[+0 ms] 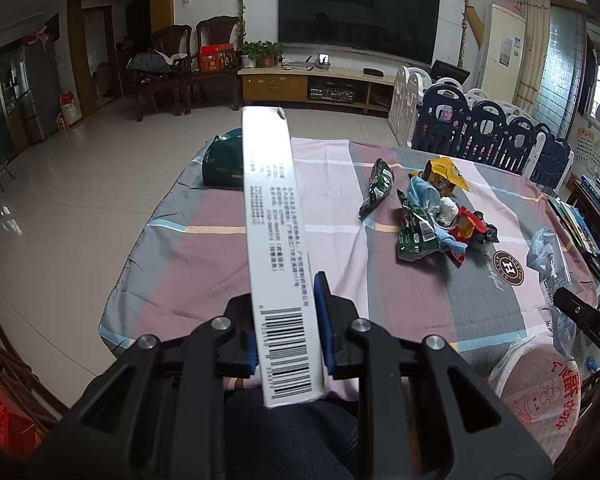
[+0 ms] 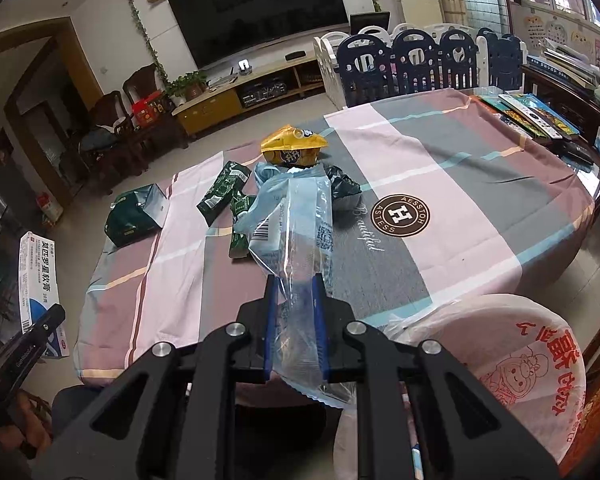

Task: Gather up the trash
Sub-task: 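Carry the clear bag and ointment box over the white bin with both tools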

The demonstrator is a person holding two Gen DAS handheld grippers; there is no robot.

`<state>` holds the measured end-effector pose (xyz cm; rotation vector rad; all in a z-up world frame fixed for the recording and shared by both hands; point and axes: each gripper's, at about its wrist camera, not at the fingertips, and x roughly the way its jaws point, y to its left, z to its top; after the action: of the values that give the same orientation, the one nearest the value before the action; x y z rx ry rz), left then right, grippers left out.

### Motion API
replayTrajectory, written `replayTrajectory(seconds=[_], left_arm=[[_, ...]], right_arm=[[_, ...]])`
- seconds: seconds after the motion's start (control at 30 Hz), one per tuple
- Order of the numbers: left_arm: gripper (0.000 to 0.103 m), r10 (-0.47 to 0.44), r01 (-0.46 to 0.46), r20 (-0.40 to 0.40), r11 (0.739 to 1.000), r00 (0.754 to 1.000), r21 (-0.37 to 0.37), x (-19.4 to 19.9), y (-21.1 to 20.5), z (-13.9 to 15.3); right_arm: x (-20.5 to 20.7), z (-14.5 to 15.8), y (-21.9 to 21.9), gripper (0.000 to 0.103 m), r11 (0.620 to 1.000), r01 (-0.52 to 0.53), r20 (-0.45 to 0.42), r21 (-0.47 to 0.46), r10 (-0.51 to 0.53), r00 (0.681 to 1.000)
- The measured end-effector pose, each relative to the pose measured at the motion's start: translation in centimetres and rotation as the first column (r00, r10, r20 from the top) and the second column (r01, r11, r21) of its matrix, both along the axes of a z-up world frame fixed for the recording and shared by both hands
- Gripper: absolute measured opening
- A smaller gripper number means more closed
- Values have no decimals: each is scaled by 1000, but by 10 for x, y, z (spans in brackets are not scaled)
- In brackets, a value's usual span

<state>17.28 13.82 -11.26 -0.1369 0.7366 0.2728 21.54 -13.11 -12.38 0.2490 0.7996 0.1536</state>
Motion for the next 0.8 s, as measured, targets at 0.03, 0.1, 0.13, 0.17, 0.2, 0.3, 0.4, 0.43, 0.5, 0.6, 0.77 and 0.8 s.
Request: replayTrajectory(seconds=[0.03,0.1,0.13,0.17,0.2,0.3,0.4,0.43,0.5,0.6,0.77,0.8], left_arm=[[24,0,0,-1,1000,1000,1,0,0,0],[24,2,-2,-2,1000,1000,2,0,0,0],[24,1,-1,-3,1000,1000,1,0,0,-1],[24,1,-1,-3,1000,1000,1,0,0,-1],[24,2,-2,-3,1000,1000,2,0,0,0],[24,1,-1,-5,1000,1000,1,1,0,-1],[24,1,-1,-4,1000,1000,2,1,1,-1],[24,1,-1,-3,1000,1000,2,1,0,-1],[24,1,-1,-1,1000,1000,2,0,0,-1],[24,-3,3,-2,1000,1000,-3,0,0,-2],[24,-51,51,-4,999,999,-14,-1,-10,0],[24,-68,68,-2,997,998,-27,0,-13,-1]], right_arm=[[0,0,0,18,1000,0,0,-1,0,1000],[0,-1,0,18,1000,0,-2,2,0,1000],[0,-1,0,18,1000,-1,-2,1,1,1000],[-1,-2,0,18,1000,-1,-3,1,1,1000],[-1,-2,0,18,1000,0,-3,1,0,1000],[-1,-2,0,18,1000,1,-2,4,-1,1000],[-2,0,-3,18,1000,4,8,6,-4,1000],[-2,2,-6,18,1000,8,11,10,-8,1000],[-5,6,-16,18,1000,19,15,20,-20,1000],[-15,13,-35,18,999,44,24,4,-45,999],[-43,4,-72,18,994,83,-16,-76,-85,996],[-48,-7,-79,18,992,85,-52,-98,-91,995]])
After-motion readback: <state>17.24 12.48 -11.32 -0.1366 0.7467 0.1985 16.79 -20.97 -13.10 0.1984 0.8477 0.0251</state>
